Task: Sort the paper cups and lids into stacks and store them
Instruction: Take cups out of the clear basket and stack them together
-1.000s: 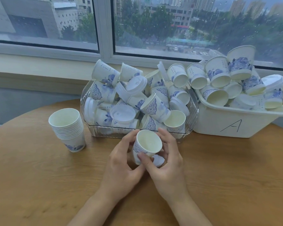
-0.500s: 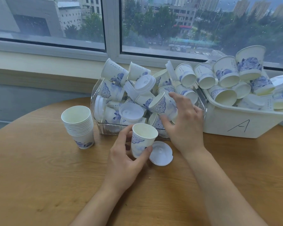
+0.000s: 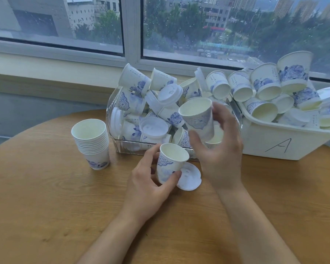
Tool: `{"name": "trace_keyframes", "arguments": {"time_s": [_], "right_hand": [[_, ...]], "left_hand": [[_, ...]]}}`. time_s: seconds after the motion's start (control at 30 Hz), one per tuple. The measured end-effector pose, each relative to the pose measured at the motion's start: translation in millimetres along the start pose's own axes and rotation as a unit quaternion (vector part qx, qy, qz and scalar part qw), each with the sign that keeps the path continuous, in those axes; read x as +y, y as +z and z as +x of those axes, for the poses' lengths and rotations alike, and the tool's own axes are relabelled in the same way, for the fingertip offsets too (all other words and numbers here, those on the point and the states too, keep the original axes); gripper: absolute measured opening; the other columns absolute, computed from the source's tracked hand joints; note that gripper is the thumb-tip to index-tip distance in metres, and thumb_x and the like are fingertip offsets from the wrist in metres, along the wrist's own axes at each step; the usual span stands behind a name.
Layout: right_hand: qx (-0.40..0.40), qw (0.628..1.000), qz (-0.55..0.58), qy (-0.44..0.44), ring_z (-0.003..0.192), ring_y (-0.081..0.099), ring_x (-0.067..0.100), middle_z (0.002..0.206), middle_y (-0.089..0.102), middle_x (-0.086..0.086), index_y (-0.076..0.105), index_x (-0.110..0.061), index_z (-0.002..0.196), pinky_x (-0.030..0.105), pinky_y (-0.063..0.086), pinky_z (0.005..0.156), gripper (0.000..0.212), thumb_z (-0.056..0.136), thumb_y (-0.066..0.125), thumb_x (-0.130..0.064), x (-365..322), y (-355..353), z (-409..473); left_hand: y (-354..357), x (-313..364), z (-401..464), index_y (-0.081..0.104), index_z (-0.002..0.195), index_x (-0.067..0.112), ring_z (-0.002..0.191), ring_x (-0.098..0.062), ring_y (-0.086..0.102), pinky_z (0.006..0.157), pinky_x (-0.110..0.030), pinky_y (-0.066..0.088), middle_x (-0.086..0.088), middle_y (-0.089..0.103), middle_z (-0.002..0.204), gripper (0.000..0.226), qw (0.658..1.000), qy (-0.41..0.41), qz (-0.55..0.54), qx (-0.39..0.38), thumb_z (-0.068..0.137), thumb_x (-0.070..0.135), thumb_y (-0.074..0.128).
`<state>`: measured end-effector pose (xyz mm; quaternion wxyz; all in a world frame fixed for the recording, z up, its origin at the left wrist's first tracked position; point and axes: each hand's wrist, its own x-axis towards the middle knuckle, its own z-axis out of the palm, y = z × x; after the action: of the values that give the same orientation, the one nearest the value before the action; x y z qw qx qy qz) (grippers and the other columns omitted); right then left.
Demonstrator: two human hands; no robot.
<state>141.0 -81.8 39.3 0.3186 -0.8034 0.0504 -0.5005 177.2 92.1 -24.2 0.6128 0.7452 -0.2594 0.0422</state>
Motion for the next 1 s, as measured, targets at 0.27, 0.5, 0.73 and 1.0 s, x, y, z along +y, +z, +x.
{"name": "trace_keyframes", "arguments": {"time_s": [0.27, 0.5, 0.73, 1.0], "right_hand": [[0.016, 0.922, 0.315, 0.224, 0.126, 0.065, 0.027, 0.139, 0.064, 0.004, 0.047, -0.029, 0.149, 0.057, 0.051, 0.108, 0.070, 0.090, 0.079, -0.009, -6.3, -12.9, -50.7], [-0.007, 0.889, 0.379, 0.257, 0.124, 0.067, 0.028, 0.135, 0.066, 0.014, 0.052, -0.027, 0.146, 0.034, 0.056, 0.097, 0.067, 0.087, 0.074, -0.005, -11.0, -3.8, -64.1], [-0.049, 0.895, 0.352, 0.271, 0.133, 0.063, 0.020, 0.138, 0.070, -0.001, 0.054, -0.026, 0.148, 0.039, 0.051, 0.108, 0.057, 0.095, 0.071, -0.017, -7.4, 3.2, -67.0], [-0.088, 0.924, 0.272, 0.253, 0.136, 0.060, 0.018, 0.139, 0.069, -0.007, 0.062, -0.025, 0.144, 0.054, 0.047, 0.113, 0.046, 0.100, 0.066, -0.035, 0.7, 9.7, -74.7]], "left_hand": [[0.8, 1.4, -4.6, 0.050, 0.152, 0.035, 0.106, -0.007, 0.071, 0.094, -0.037, 0.057, 0.019, 0.069, 0.121, 0.080, 0.995, 0.070, 0.064, -0.038, 0.079, 0.041, 0.083], [2.6, 4.1, -4.6, 0.053, 0.150, 0.025, 0.117, -0.002, 0.062, 0.096, -0.042, 0.053, 0.021, 0.066, 0.129, 0.075, 0.987, 0.137, 0.080, -0.039, 0.080, 0.037, 0.077], [2.6, -0.3, -1.9, 0.046, 0.157, 0.023, 0.120, -0.015, 0.067, 0.096, -0.043, 0.058, 0.012, 0.066, 0.136, 0.079, 0.993, 0.098, 0.052, -0.028, 0.085, 0.035, 0.077], [0.3, 2.1, -2.4, 0.042, 0.159, 0.027, 0.120, -0.016, 0.068, 0.095, -0.034, 0.058, 0.009, 0.069, 0.134, 0.081, 0.999, 0.046, 0.020, 0.004, 0.089, 0.032, 0.083]]}}
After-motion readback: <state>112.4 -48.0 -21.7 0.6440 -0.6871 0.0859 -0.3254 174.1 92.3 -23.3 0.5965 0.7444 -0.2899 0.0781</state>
